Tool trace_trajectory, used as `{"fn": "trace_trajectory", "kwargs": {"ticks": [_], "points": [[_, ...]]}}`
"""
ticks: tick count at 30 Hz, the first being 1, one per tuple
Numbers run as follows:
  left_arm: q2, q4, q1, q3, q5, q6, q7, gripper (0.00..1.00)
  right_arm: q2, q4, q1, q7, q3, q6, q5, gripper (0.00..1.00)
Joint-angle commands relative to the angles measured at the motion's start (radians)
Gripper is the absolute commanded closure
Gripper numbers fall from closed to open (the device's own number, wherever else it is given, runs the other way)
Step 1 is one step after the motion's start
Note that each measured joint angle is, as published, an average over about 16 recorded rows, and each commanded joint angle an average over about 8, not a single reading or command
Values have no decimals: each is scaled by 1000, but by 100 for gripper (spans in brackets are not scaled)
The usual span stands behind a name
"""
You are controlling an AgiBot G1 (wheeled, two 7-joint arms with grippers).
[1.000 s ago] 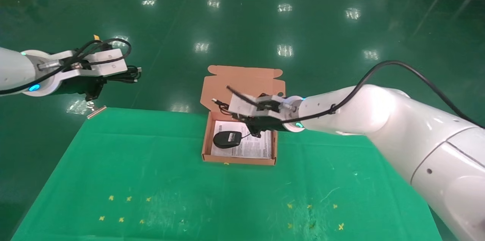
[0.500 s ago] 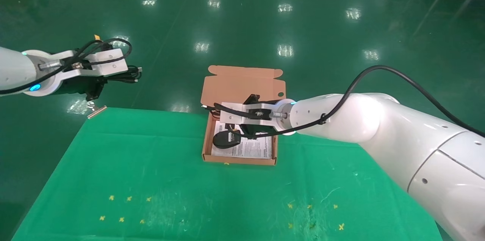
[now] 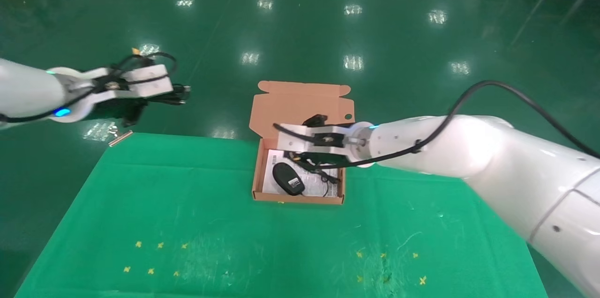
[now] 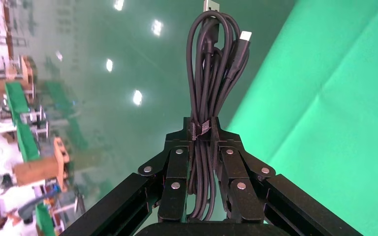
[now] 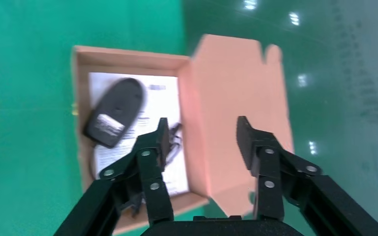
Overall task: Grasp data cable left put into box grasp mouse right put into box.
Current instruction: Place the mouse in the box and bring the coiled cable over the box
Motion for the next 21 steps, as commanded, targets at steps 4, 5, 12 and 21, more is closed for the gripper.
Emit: {"fn": "trace_trajectory", "kwargs": {"ticks": [4, 5, 12, 21], "points": [[59, 88, 34, 6, -37, -115, 57, 100, 52, 7, 19, 4, 24, -7, 29, 0], [76, 112, 42, 7, -50, -146, 76, 100, 63, 3, 25, 6, 30, -9, 35, 0], [214, 311, 87, 20, -156, -353, 235, 100, 133, -45, 65, 4, 61, -17, 63, 0], [370, 556, 125, 38, -305, -544, 442, 100, 233, -67, 98, -24, 93, -51, 99, 0]]}}
